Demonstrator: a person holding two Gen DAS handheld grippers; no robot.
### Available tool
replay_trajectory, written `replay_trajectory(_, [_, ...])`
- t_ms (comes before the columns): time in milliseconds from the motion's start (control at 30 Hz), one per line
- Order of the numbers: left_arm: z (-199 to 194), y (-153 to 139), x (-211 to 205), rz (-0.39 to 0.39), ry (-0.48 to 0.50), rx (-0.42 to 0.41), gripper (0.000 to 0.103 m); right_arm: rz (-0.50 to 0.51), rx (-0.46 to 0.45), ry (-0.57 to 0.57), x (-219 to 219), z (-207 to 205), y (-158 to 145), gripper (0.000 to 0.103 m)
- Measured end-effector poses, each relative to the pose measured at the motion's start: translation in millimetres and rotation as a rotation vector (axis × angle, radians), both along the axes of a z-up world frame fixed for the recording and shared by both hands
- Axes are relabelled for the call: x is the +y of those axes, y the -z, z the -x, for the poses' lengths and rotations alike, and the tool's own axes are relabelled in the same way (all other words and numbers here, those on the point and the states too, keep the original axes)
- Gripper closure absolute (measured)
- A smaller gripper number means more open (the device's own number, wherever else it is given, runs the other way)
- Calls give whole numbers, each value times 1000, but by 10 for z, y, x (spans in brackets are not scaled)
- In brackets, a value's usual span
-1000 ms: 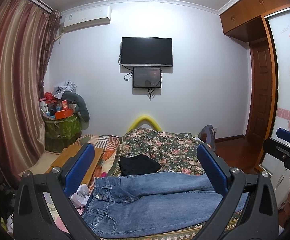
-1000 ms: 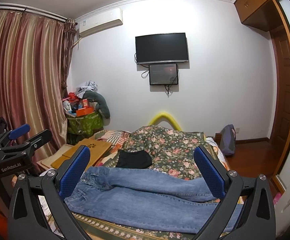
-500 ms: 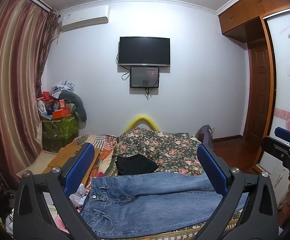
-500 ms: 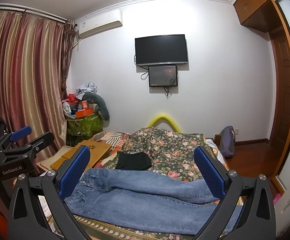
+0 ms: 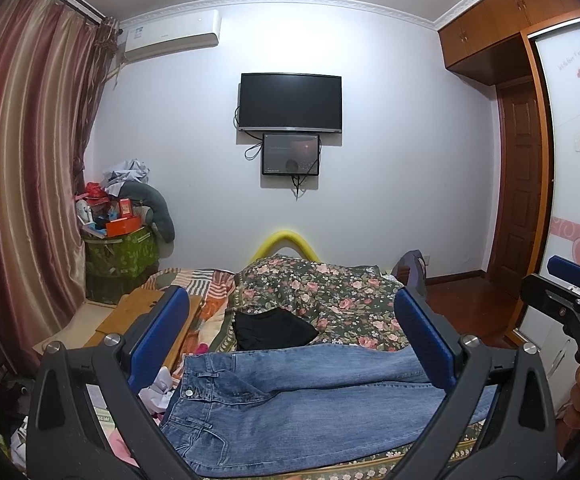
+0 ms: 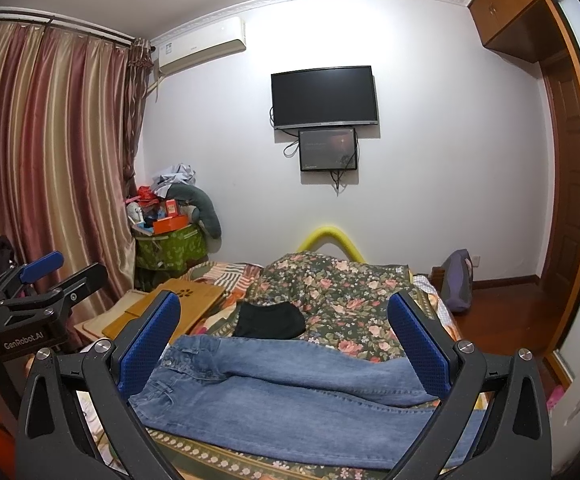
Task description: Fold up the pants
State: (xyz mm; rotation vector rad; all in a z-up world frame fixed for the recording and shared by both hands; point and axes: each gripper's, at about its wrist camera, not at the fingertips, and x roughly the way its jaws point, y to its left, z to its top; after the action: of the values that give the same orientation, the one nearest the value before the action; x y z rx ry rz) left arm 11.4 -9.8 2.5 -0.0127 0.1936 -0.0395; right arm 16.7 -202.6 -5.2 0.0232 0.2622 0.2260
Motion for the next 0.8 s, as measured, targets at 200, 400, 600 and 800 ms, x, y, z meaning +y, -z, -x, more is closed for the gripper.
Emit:
replay_trajectory(200, [-24, 11, -12, -3, -2, 3, 0, -3, 7, -1, 15, -21, 19, 0])
replay_trajectory(400, [-90, 58, 11, -3, -9, 15, 0, 0, 29, 2, 38, -104, 88, 0])
replay_trajectory(600, [-406, 183, 121, 8, -48, 47, 0, 18, 90, 20, 3, -403, 254, 0])
replay_trajectory(800, [-1074, 505, 328, -10, -104, 145, 0, 69, 190, 56, -80, -931, 610, 0])
